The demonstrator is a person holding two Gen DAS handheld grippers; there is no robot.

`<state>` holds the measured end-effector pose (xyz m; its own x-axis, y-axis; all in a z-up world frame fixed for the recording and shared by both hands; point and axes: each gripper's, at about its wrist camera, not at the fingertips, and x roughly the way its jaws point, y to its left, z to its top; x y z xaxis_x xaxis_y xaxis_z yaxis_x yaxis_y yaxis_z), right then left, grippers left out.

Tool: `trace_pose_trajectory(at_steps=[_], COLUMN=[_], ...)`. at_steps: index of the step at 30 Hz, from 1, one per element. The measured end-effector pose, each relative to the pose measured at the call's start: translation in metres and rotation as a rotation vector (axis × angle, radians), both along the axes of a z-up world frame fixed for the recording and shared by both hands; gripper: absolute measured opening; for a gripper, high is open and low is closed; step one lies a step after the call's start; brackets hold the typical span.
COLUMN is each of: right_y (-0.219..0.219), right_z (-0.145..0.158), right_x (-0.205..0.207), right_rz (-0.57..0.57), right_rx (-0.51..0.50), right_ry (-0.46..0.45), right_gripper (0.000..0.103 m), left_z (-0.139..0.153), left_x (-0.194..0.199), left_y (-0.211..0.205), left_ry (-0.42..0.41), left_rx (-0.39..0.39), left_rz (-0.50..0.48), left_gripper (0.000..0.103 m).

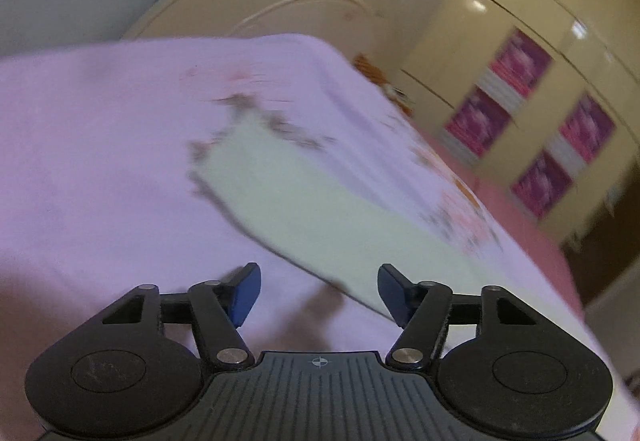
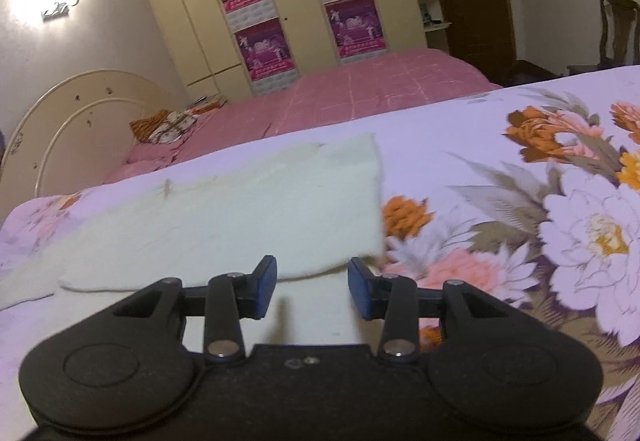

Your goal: Fold small clothes

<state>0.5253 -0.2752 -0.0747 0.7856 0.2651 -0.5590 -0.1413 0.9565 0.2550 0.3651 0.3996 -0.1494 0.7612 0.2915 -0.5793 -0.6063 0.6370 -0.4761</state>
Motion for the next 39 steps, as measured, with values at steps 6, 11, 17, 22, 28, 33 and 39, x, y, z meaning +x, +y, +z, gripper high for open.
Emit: trace_pose_trajectory(at_steps=[6,11,17,22,28,33,39], right_y=[0.019,0.023,0.021,0.017,0.015,0.003,-0.003], right_z=[0.006,0.002,-0.004,-0.008,-0.003,0.004,0.010], right_x=[0.001,0.005,0.006,0.008,0.002,0.002,0.001], right_rz=[0.031,0.039,0.029,0.005,-0.008,-0.041,-0.051], right_rx=[0.001,0.007,0.014,0.019,0.030,0.060,0.102], right_ry=[-0.002,0.003,0.013,0.016,0.002,-0.016,-0.022], right_gripper=[0.039,0.039,0.039,0.039,0.039,0.039,0.040], left_z=[-0.021,-0.021,0.012,0.053,0.060,0.048,0.040], left_x=[0.014,0.032,0.059,0.105,0.159,0.190,0.203], left_y=[0.043,0.057,0.025,-0.071,-0.171,-0.246,-0.332], left_ry=[-0.070,-0.069,-0.073,-0.157,-0.207,-0.138,0.026], left_rx=[-0.112,-0.104,0.106,0.262,0.174,0.204,0.360], left_rz=[0.072,0.079,-0.030,-0.321,-0.507,-0.642,-0.773], left_gripper=[0.050,0.050,0.003,0.003,0.003,0.003,0.003])
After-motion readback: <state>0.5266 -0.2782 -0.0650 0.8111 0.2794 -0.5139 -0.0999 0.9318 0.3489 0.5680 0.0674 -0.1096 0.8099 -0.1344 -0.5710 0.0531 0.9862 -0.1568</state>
